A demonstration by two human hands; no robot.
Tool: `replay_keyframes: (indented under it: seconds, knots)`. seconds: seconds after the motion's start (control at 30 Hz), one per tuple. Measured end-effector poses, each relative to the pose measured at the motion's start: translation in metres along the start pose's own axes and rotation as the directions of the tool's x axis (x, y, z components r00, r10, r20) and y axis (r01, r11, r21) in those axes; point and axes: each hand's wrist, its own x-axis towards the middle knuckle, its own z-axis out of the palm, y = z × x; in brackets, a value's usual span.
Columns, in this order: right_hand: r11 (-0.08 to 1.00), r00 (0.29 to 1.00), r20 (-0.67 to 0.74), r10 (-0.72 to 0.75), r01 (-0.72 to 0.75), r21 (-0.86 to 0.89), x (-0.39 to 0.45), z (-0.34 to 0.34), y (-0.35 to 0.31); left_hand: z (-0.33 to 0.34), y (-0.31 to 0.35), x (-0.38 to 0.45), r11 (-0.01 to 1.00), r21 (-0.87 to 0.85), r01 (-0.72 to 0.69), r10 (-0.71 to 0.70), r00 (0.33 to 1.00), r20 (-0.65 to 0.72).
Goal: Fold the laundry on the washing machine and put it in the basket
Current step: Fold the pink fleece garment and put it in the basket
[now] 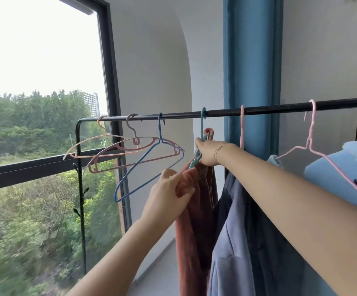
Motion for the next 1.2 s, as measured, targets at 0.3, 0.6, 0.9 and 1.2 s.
replay_keyframes:
  seconds: [0.3, 0.6, 0.9, 1.2]
  knots:
    - [0.964, 0.992, -0.073, 0.099, -0.077, 0.255, -0.005, 0.004, -0.006, -0.014, -0.014, -0.039, 0.999, 0.019, 0.038, -0.038, 0.999, -0.008]
    - [0.691, 0.919, -0.333, 0.211, 0.101, 0.716, -0.01, 0.014, -0.025, -0.023, -0.031, -0.057, 0.924, -0.244, 0.294, -0.337, 0.928, -0.159]
    - [-0.248, 0.819, -0.178, 0.545, 0.361, 0.899, -0.085, 0.037, -0.066, -0.042, -0.022, -0.052, 0.838, -0.416, 0.354, -0.448, 0.881, -0.152]
    - [-0.427, 0.987, 0.089, 0.131, -0.025, 0.904, -0.134, 0.181, -0.121, -0.098, -0.018, -0.096, 0.505, -0.806, 0.307, -0.544, 0.839, -0.021]
